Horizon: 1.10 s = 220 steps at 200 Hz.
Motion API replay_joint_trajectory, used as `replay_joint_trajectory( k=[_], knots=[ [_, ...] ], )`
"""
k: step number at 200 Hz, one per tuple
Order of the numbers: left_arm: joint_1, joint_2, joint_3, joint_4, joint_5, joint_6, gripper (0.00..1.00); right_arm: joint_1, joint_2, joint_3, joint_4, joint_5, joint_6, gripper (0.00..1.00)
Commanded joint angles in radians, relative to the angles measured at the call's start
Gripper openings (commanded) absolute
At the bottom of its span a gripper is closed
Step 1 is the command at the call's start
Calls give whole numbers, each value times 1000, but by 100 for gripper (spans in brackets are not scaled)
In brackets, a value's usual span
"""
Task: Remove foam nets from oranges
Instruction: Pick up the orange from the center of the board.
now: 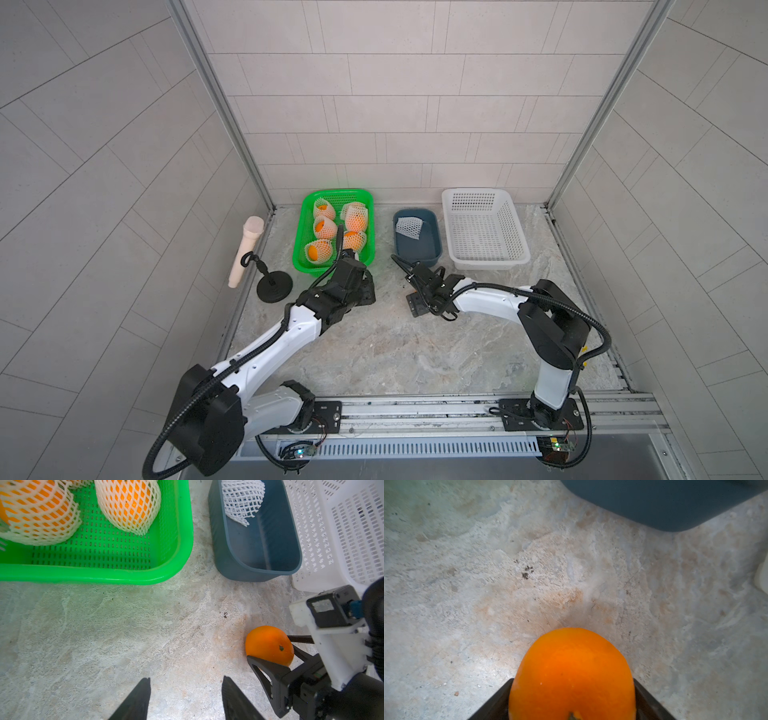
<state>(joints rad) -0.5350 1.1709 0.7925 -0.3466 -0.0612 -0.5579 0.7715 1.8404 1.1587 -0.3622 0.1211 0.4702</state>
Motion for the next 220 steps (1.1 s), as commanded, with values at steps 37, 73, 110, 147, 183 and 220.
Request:
replay_joint_trajectory(
  k=[37,73,110,147,183,220],
  knots=[
    [3,-23,-6,-9,-12,-9,59,-15,-26,14,-14,-14,-7,69],
    [2,-40,-8,-14,-9,-9,59,-22,-92,69,-71,-11,-39,67],
    [2,-66,-11,-29,-8,-12,59,-60,-146,167,-148,-28,-91,67],
    [3,-96,-13,-63,-8,-3,59,-129,-164,295,-238,-34,-156,67],
    [3,-129,-19,-90,-4,3,59,-232,-130,425,-303,-39,-208,67],
    [3,-161,-19,-108,2,1,59,-322,-51,556,-331,-37,-238,67]
  ],
)
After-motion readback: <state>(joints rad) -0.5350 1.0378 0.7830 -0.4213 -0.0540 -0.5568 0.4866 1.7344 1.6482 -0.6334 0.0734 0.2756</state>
